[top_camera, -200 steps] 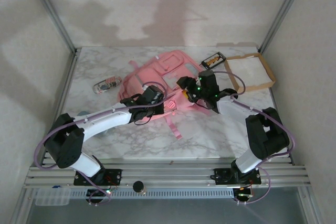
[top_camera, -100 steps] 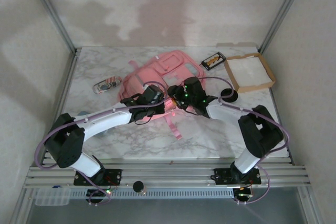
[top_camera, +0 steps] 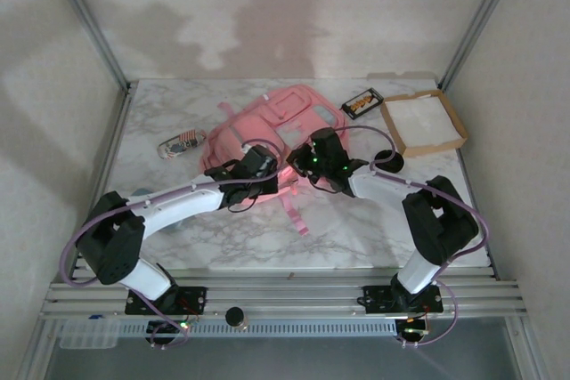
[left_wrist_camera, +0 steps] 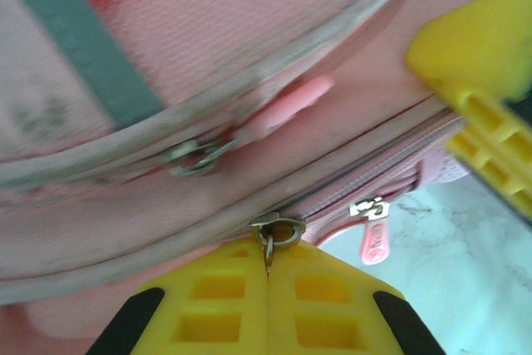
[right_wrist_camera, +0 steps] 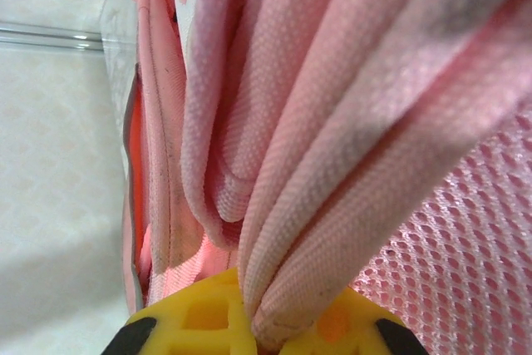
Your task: Pack books, pencil case, and school supplies into a backpack
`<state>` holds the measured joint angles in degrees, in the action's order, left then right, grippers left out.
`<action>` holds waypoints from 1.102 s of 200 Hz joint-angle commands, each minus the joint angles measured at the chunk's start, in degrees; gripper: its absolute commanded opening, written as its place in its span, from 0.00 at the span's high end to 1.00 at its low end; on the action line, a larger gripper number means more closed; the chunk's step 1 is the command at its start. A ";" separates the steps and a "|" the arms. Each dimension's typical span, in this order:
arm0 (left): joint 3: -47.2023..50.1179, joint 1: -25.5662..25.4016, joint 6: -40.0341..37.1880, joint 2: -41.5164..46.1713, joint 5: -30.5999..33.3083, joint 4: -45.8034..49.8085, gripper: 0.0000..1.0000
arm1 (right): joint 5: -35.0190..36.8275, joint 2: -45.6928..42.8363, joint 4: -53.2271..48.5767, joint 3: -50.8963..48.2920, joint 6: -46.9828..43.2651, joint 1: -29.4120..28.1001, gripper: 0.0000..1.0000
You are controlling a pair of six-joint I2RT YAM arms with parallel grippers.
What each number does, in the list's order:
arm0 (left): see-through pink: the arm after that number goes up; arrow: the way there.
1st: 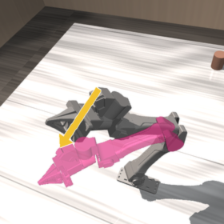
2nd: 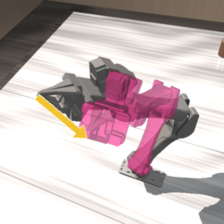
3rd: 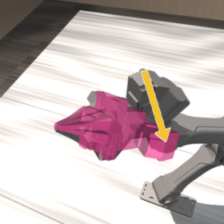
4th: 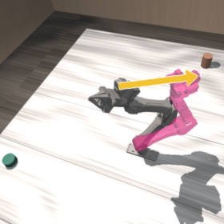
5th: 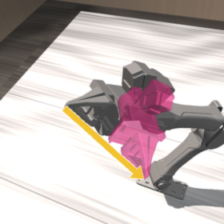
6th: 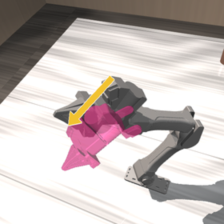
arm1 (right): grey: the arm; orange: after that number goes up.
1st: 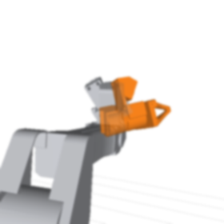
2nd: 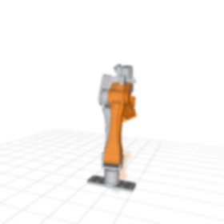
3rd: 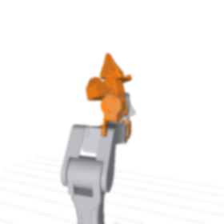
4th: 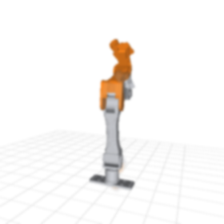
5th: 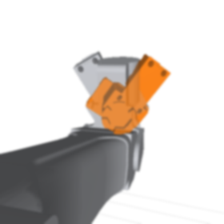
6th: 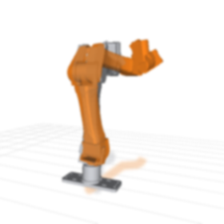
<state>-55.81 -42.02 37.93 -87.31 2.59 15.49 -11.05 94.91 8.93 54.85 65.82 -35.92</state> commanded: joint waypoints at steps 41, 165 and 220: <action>4.51 4.90 -0.90 5.53 9.22 6.87 1.00 | 1.19 -1.21 -7.11 4.41 -12.36 10.37 1.00; 0.44 2.56 -3.12 2.93 4.35 1.02 1.00 | -5.53 6.31 -22.24 21.04 -25.14 14.59 0.50; 0.00 2.47 -3.66 2.07 1.97 -1.25 1.00 | -1.71 -3.12 -21.78 9.40 -15.06 4.02 0.35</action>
<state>-53.98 -39.18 35.24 -84.09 4.47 14.06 -14.50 94.94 -14.00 70.00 43.97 -25.69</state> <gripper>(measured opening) 0.058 0.648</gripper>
